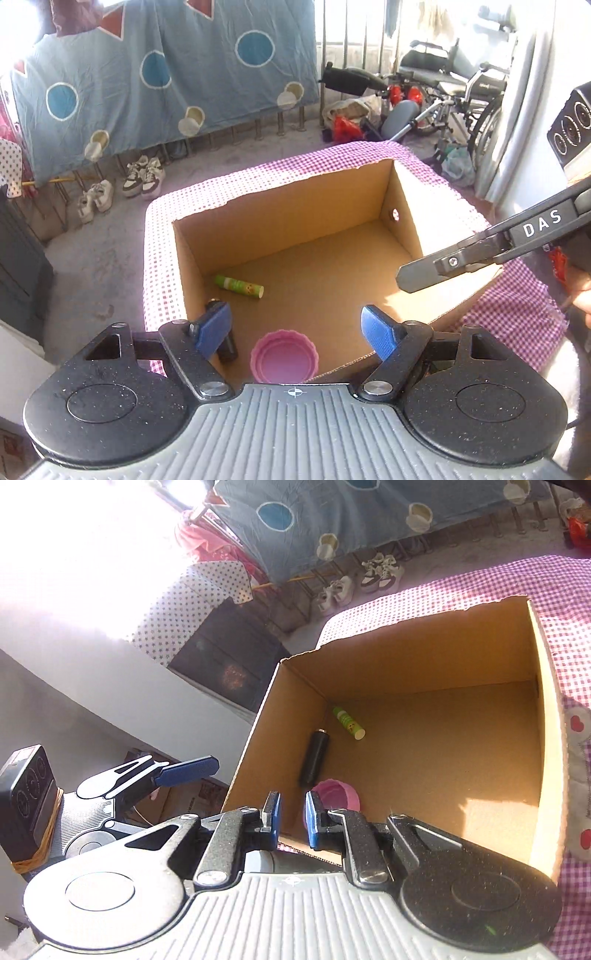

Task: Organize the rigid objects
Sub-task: 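Lower the pink cup into the box and open the right tool, then move the right tool to the black cylinder and close on it, then carry the black cylinder into the box and open the right tool, then grasp the black electrical tape roll by its rim with the right tool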

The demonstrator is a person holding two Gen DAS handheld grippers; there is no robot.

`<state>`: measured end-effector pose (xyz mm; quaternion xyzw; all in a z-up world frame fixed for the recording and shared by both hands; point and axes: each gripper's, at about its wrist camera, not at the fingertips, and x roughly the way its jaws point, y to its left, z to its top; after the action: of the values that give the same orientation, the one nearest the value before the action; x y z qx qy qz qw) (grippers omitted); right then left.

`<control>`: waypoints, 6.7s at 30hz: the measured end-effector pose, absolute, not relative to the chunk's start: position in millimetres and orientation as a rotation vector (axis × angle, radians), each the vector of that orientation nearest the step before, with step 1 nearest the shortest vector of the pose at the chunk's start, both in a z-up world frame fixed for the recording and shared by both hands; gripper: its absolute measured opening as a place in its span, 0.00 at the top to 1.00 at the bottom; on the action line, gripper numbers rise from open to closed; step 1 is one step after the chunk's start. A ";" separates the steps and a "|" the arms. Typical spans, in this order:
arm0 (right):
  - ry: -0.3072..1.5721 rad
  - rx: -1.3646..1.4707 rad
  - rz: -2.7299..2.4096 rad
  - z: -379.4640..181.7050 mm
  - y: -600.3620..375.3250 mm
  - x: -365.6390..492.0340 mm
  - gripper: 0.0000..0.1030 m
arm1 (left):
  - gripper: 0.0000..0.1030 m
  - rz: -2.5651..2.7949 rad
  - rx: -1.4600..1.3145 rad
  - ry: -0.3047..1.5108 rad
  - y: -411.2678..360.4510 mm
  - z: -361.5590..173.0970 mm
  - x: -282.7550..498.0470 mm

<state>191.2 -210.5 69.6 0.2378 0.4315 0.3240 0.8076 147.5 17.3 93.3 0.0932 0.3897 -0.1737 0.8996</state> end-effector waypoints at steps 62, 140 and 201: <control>0.880 0.710 0.413 -106.4 -268.2 84.7 0.84 | 0.42 -0.593 0.185 0.937 -117.8 -53.7 79.7; 0.746 0.572 0.738 93.5 -237.9 202.6 0.81 | 0.07 -0.355 0.044 0.756 7.5 118.8 160.9; 0.909 0.311 0.422 -76.1 -160.8 66.3 0.80 | 0.36 -0.423 0.136 0.897 -25.4 -48.0 40.2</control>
<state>66.3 -160.8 -76.1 0.1486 0.4340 0.2012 0.8655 40.2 -25.4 -48.0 0.0650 0.4301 -0.2027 0.8773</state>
